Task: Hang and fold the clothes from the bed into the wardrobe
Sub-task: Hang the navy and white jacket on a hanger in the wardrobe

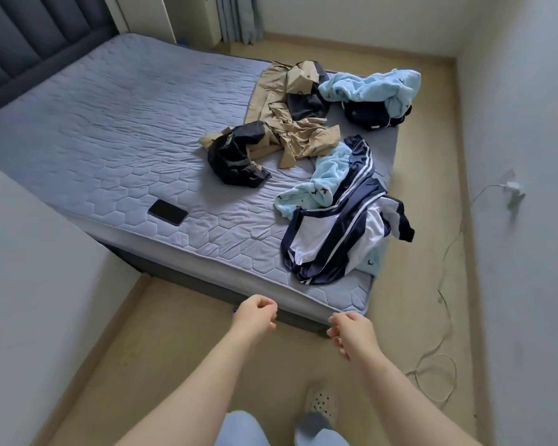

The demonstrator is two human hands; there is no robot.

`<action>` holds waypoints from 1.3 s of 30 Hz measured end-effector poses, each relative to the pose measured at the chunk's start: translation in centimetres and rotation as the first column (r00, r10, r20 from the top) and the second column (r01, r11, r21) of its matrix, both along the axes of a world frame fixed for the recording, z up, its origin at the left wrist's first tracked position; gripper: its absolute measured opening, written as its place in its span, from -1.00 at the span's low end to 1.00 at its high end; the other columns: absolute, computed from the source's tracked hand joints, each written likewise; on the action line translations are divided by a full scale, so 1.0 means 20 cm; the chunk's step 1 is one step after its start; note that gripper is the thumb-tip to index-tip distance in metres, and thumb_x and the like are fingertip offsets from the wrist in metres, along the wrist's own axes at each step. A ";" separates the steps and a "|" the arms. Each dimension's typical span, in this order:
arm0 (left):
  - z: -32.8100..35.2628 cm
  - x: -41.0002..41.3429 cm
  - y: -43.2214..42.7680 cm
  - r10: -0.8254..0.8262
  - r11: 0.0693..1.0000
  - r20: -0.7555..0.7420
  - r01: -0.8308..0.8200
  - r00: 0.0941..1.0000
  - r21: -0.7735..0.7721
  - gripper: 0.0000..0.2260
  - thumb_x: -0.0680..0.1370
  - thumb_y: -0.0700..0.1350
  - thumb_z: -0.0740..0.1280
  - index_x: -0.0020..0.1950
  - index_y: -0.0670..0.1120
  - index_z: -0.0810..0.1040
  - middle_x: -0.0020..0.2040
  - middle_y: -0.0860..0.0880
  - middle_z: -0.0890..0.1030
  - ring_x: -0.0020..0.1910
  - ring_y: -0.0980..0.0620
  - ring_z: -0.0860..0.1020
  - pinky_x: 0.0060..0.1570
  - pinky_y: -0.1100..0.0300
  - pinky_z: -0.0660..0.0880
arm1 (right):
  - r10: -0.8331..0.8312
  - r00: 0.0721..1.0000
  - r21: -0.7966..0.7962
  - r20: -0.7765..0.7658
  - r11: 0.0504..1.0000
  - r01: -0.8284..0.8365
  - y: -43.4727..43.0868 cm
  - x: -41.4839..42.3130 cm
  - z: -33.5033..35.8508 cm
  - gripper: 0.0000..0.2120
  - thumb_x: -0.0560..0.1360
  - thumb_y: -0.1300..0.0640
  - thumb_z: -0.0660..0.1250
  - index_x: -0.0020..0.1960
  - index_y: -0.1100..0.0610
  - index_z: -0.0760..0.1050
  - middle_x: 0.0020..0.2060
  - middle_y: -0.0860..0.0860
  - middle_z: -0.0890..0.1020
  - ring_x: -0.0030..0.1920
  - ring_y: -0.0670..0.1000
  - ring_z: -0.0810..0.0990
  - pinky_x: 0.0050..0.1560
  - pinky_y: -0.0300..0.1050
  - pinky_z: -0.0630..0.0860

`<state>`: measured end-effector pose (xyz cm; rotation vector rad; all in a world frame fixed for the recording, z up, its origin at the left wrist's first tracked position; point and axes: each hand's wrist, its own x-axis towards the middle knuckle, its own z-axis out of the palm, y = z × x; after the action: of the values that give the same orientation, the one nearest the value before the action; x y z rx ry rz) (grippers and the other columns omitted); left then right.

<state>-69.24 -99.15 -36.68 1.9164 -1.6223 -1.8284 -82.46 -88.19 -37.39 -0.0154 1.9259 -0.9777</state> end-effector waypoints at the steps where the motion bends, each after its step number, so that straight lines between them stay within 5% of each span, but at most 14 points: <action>1: 0.00 -0.06 -0.02 0.005 1.000 0.002 -0.005 1.000 0.006 -0.88 0.55 -0.15 0.22 -0.18 0.00 0.46 -0.24 0.05 0.55 -0.39 0.15 0.50 -0.37 0.27 0.34 | 0.002 1.000 0.012 -0.007 1.000 -0.001 -0.03 -0.07 0.00 -0.81 0.53 0.23 0.20 -0.26 0.14 0.44 -0.42 0.03 0.51 -0.47 -0.01 0.33 -0.46 -0.22 0.22; 19: -0.24 -0.89 -0.69 -0.028 0.996 0.032 0.025 0.999 0.081 -0.89 0.56 -0.17 0.18 -0.14 -0.08 0.46 -0.29 0.00 0.51 -0.39 0.08 0.47 -0.37 0.23 0.36 | 0.001 0.999 0.172 0.055 0.985 -0.010 -0.61 -0.92 -0.13 -0.85 0.53 0.24 0.18 -0.22 0.17 0.40 -0.39 0.06 0.44 -0.46 0.00 0.30 -0.56 -0.25 0.21; 26: -0.37 -1.21 -0.87 0.122 0.987 0.094 -0.131 0.988 0.090 -0.88 0.53 -0.22 0.15 -0.09 -0.03 0.44 -0.16 -0.06 0.54 -0.36 0.05 0.47 -0.33 0.23 0.39 | 0.177 0.983 0.205 0.058 0.961 -0.185 -0.95 -1.35 -0.24 -0.86 0.54 0.23 0.18 -0.19 0.16 0.42 -0.39 0.04 0.45 -0.45 -0.01 0.32 -0.45 -0.21 0.22; 34: -0.66 -1.59 -0.83 0.337 0.897 0.267 -0.394 0.903 0.199 -0.86 0.53 -0.15 0.18 -0.21 0.02 0.45 -0.27 0.04 0.53 -0.40 0.09 0.48 -0.33 0.25 0.39 | 0.529 0.833 0.289 0.161 0.782 -0.553 -1.23 -1.86 -0.52 -0.89 0.52 0.24 0.18 -0.16 0.18 0.43 -0.37 0.04 0.47 -0.42 0.00 0.37 -0.39 -0.18 0.26; 39: -0.88 -1.83 -0.82 0.361 0.862 0.367 -0.457 0.857 0.220 -0.87 0.53 -0.06 0.22 0.07 0.04 0.38 -0.06 -0.01 0.55 -0.15 0.02 0.55 -0.24 0.19 0.44 | 0.742 0.668 0.363 0.057 0.608 -0.706 -1.39 -2.08 -0.78 -0.86 0.50 0.22 0.14 -0.03 0.14 0.46 -0.28 -0.01 0.53 -0.22 0.04 0.47 -0.14 -0.11 0.41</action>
<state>-105.87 -115.54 -54.35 2.5524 -0.8921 -1.7247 -124.06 -115.97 -52.96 -0.6124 1.8899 -0.0588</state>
